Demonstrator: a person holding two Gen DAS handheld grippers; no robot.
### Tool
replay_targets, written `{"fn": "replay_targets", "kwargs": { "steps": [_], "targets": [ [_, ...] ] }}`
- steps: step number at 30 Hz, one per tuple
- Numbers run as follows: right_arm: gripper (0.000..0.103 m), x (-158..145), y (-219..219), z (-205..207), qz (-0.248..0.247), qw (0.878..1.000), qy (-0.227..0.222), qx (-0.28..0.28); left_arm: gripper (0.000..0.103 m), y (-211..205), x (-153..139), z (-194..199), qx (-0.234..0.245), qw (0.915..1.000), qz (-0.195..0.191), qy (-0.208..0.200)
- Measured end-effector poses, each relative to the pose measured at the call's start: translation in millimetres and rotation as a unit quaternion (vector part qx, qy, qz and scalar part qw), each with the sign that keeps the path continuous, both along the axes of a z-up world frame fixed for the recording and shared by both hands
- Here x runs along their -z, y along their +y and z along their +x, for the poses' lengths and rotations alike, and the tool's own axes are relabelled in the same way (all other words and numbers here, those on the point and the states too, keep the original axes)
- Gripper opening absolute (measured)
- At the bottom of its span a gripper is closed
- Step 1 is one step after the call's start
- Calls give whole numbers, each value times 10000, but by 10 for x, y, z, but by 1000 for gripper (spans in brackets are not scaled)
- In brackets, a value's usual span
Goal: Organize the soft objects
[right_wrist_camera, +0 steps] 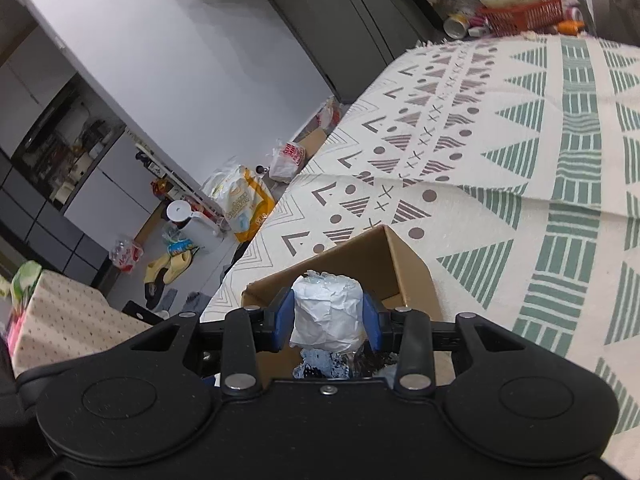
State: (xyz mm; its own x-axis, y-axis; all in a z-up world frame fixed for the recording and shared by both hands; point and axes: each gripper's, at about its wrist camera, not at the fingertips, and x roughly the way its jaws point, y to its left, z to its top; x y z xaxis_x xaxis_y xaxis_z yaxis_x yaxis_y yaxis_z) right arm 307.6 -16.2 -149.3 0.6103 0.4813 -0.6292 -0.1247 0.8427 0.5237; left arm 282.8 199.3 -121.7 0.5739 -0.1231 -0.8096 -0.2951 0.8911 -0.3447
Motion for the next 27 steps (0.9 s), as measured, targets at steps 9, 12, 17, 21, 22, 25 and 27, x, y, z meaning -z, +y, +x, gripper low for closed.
{"fn": "replay_targets", "kwargs": {
  "steps": [9, 12, 17, 21, 22, 25, 27],
  "targets": [
    [52, 5, -219, -19, 318, 9988, 257, 273, 63, 38, 2, -28, -49, 9999, -36, 80],
    [53, -35, -297, -72, 325, 9986, 266, 322, 71, 26, -41, -60, -106, 9999, 31, 78],
    [55, -73, -402, -200, 334, 9982, 322, 387, 78, -47, -143, -149, -38, 9999, 129, -20],
    [56, -136, -464, -309, 236, 9986, 296, 364, 82, -110, -226, -221, -39, 9997, 249, -77],
    [57, -158, -483, -338, 207, 9987, 273, 367, 83, -129, -250, -242, -26, 9996, 274, -93],
    [60, -239, -566, -440, 158, 9991, 179, 353, 84, -183, -310, -303, 34, 9994, 332, -104],
    [60, -294, -619, -513, 143, 9992, 132, 341, 85, -232, -356, -351, 66, 9992, 383, -114]
  ]
}}
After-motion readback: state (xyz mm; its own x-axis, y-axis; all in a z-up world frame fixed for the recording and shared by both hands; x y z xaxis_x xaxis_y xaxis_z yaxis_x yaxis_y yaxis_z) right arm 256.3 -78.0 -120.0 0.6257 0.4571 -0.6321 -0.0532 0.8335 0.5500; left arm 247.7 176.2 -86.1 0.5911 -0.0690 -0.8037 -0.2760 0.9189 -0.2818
